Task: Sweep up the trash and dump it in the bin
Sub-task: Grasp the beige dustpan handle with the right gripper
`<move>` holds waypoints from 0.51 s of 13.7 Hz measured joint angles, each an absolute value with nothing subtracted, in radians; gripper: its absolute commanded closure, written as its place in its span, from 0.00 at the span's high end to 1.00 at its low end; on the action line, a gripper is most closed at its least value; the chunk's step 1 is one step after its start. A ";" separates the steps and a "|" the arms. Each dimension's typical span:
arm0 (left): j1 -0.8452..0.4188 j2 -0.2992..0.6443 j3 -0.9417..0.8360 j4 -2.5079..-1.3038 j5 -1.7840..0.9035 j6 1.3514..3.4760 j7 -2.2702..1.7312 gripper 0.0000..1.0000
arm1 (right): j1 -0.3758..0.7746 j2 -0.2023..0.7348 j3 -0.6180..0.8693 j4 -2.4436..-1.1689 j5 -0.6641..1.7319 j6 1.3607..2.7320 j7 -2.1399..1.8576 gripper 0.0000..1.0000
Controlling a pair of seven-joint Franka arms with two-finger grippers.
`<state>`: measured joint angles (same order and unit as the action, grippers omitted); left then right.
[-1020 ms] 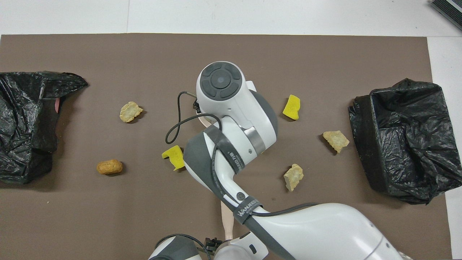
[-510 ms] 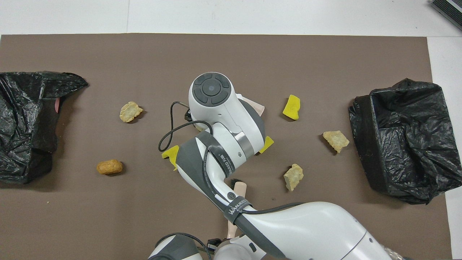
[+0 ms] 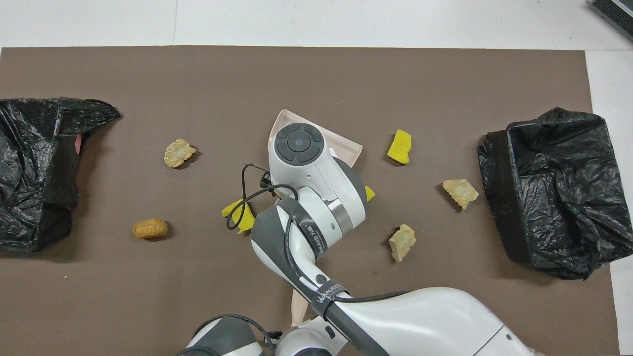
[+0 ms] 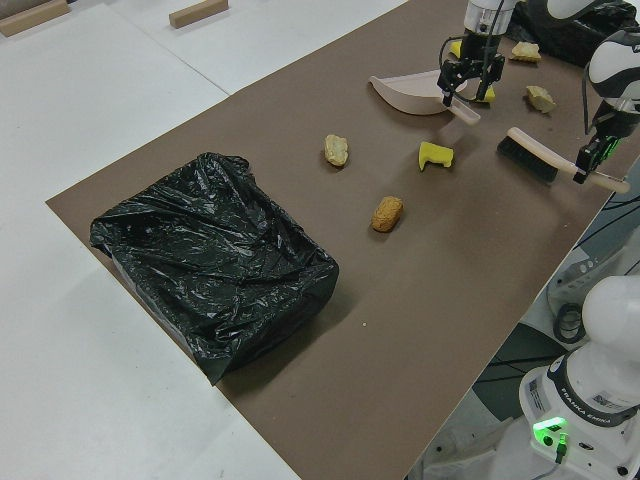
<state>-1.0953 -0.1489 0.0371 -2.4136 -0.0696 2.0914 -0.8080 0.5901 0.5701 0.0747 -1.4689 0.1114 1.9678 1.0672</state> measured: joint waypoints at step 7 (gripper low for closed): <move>-0.935 -0.219 0.044 -2.414 -0.070 1.881 -0.801 0.00 | 0.597 0.557 0.074 -1.473 0.111 1.979 1.038 0.00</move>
<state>-0.9351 -0.2192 0.0437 -2.4142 -0.0696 1.8812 -0.8006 0.5968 0.5575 0.0736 -1.4730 0.1111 1.9787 1.0377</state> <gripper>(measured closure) 0.736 0.683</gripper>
